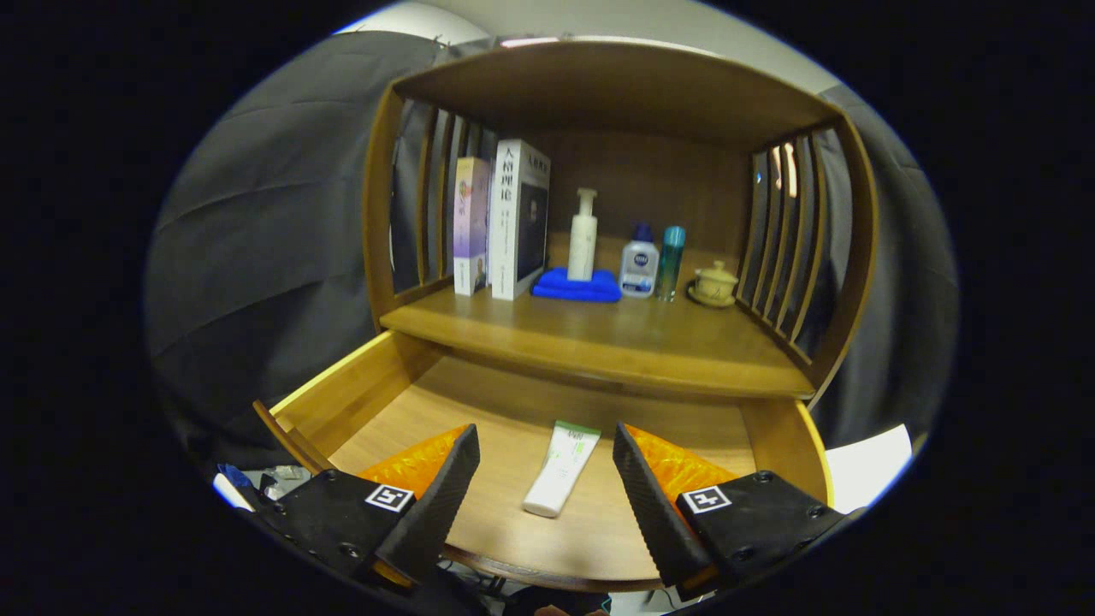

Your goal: Pull open the drawer, take out the items inside it, and place them on the countertop above the cabinet.

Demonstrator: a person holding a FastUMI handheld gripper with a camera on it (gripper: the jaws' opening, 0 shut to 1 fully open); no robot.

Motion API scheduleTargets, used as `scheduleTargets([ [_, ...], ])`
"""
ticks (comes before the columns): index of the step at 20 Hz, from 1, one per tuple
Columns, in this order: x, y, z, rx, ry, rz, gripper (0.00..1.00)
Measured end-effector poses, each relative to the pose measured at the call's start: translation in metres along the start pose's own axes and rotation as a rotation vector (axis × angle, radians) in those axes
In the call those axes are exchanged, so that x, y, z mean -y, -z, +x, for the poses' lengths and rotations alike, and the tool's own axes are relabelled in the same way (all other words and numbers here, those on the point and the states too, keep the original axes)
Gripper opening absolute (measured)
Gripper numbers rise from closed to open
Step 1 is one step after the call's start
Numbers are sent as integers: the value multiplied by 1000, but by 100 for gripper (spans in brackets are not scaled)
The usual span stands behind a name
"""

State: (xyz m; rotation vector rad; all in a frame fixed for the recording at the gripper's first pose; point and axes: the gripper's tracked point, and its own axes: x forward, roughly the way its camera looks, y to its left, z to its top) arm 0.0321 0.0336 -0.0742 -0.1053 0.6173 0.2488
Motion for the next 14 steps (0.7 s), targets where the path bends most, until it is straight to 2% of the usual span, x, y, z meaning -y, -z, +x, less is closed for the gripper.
scheduleTargets([
  [5,4,9,30,-209,-19,-13,98],
  [11,-1,50,60,-517,-78,5,98],
  [14,7,60,74,-592,-74,32,98],
])
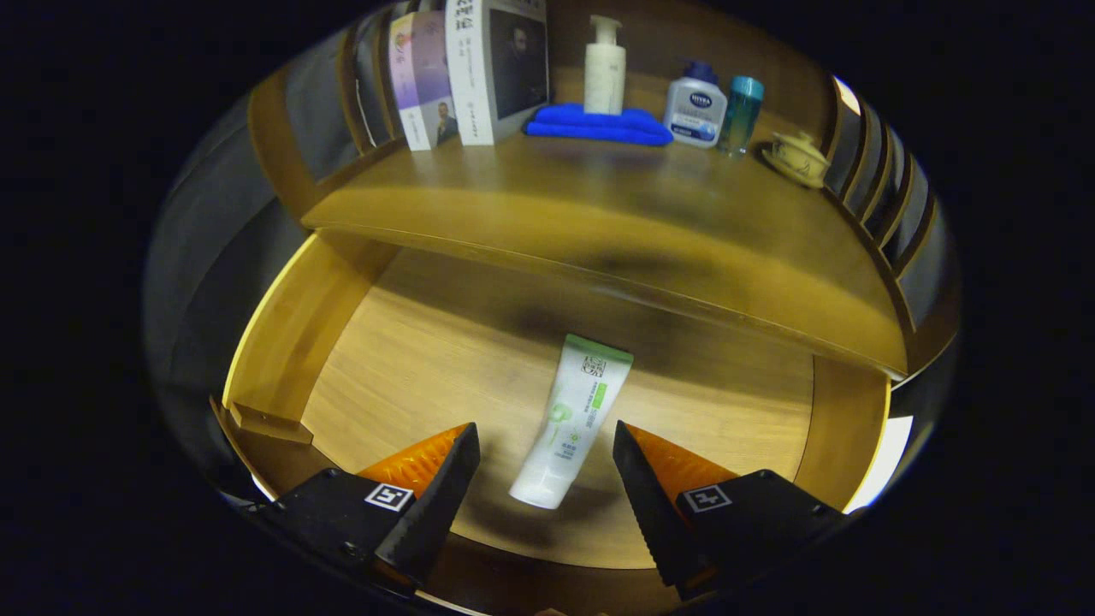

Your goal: Pull open the drawer, take out the items inside it, and place them on the countertop above the cabinet.

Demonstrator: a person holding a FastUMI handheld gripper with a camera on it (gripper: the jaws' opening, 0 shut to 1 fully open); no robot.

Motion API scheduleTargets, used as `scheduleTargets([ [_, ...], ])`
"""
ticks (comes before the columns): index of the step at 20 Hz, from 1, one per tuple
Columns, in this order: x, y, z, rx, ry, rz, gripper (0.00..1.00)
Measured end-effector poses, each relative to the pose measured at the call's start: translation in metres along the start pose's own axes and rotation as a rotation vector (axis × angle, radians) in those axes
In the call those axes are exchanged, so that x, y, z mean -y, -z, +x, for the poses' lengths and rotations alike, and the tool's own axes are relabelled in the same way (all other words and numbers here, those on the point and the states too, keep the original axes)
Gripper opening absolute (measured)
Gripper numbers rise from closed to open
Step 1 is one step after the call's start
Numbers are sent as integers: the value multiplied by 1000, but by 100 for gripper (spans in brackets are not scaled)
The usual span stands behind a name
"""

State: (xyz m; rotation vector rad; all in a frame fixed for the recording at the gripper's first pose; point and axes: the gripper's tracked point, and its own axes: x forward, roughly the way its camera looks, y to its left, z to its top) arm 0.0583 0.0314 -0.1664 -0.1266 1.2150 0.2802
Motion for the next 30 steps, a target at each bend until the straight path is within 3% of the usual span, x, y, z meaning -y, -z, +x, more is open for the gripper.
scheduleTargets([
  [2,7,2,8,-37,21,3,98],
  [11,0,9,35,-169,-28,52,95],
  [15,2,11,39,-217,-43,96,58],
  [21,-12,10,34,-171,-76,0,30],
  [30,-27,1,-29,-40,-161,-64,30],
])
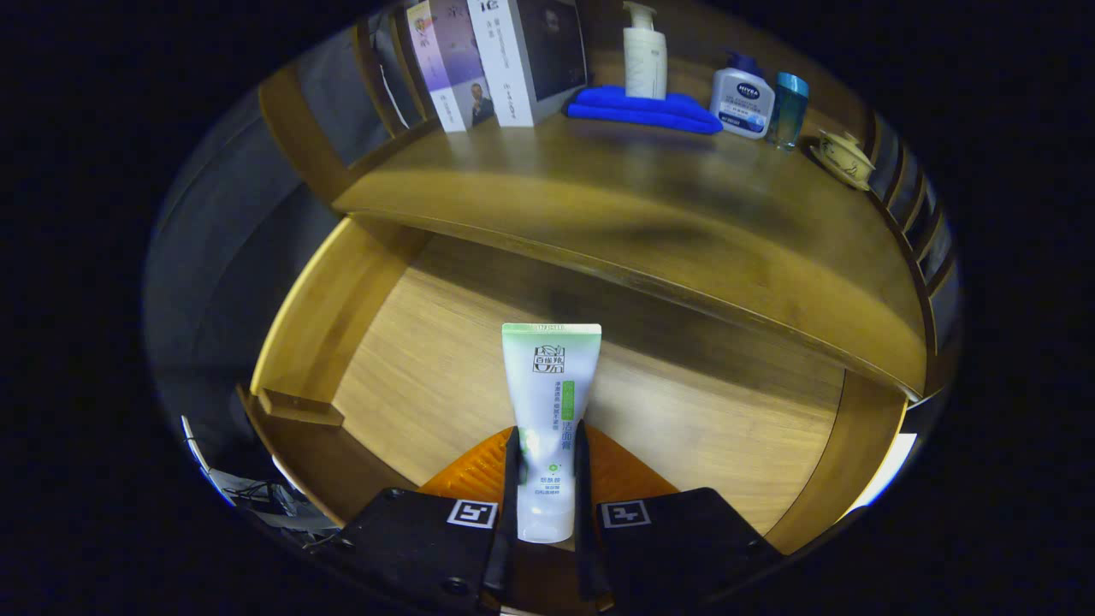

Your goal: Pull open the drawer, take out the items inside it, and place them on the countertop above the cabinet.

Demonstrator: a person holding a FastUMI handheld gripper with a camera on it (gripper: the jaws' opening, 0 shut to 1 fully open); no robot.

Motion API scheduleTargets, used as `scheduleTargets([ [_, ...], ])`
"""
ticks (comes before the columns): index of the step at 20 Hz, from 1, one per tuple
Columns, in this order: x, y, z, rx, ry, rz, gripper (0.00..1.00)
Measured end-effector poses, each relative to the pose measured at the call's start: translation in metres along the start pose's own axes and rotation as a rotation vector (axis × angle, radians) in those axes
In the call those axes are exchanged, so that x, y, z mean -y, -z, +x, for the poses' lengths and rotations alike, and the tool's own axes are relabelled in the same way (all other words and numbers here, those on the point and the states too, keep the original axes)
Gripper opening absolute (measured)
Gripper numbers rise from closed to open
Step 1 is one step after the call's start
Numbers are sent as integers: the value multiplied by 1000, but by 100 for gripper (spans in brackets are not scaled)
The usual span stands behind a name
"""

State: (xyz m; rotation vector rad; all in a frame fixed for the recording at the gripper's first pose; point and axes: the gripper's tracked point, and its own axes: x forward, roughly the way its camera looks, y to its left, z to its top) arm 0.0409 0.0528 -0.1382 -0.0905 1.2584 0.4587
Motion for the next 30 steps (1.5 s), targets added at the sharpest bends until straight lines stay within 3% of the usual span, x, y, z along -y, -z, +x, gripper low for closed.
scheduleTargets([
  [5,-14,-9,-55,128,-53,-29,30],
  [10,9,-54,-86,246,-48,66,30],
  [15,50,-128,-77,391,-26,350,29],
  [18,68,-158,-66,420,2,459,30],
  [21,80,-169,-57,428,92,468,32],
  [27,78,-176,-25,375,97,488,32],
  [28,80,-176,-21,368,101,490,37],
  [30,81,-180,-16,371,92,505,37],
])
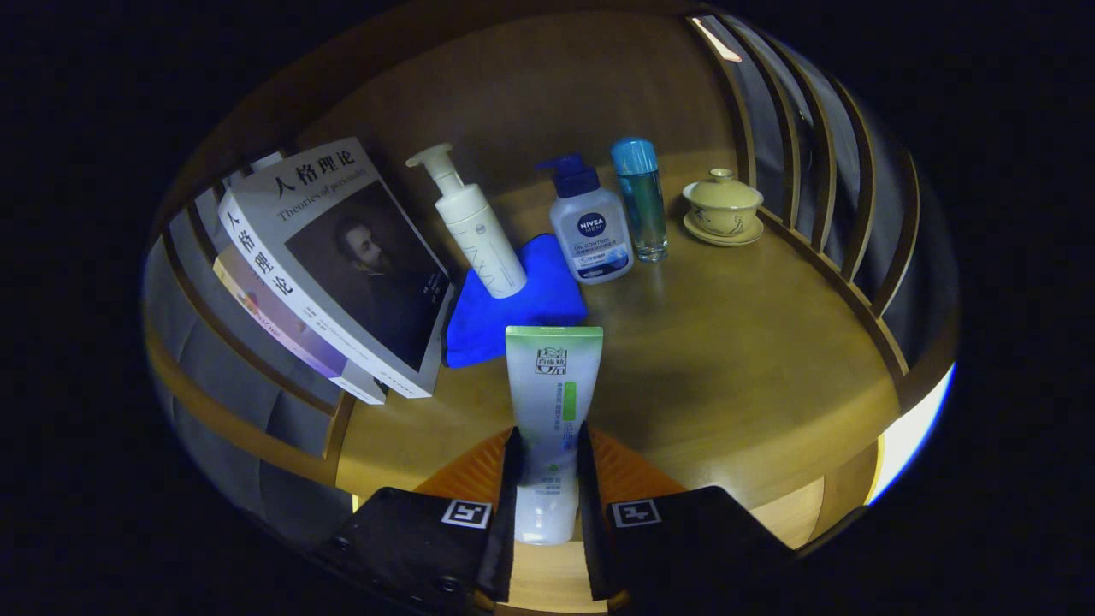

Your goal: Pull open the drawer, take out the items inside it, and place them on the countertop above the cabinet.

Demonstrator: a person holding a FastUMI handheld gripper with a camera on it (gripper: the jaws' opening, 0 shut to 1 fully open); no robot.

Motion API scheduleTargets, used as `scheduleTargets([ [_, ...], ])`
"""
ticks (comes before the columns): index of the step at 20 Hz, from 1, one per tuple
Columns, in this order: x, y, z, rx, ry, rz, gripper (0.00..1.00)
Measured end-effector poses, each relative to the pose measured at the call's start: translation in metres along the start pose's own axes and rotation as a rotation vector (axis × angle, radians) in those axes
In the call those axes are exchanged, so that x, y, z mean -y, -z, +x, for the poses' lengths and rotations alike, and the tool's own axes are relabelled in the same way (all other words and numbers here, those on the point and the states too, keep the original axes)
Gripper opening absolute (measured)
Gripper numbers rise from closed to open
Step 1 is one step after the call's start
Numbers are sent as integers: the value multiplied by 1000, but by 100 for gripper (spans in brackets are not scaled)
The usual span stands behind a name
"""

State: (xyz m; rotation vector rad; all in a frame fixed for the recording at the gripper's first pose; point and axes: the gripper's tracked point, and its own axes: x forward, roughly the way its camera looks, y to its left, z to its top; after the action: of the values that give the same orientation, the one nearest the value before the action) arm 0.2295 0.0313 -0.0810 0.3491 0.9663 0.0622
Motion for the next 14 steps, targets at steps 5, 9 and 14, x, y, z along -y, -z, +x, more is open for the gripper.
scheduleTargets([
  [5,0,0,-7,43,-23,-8,43],
  [9,-5,-10,-36,172,-40,-72,100],
  [14,-32,-13,-121,447,-77,-247,98],
])
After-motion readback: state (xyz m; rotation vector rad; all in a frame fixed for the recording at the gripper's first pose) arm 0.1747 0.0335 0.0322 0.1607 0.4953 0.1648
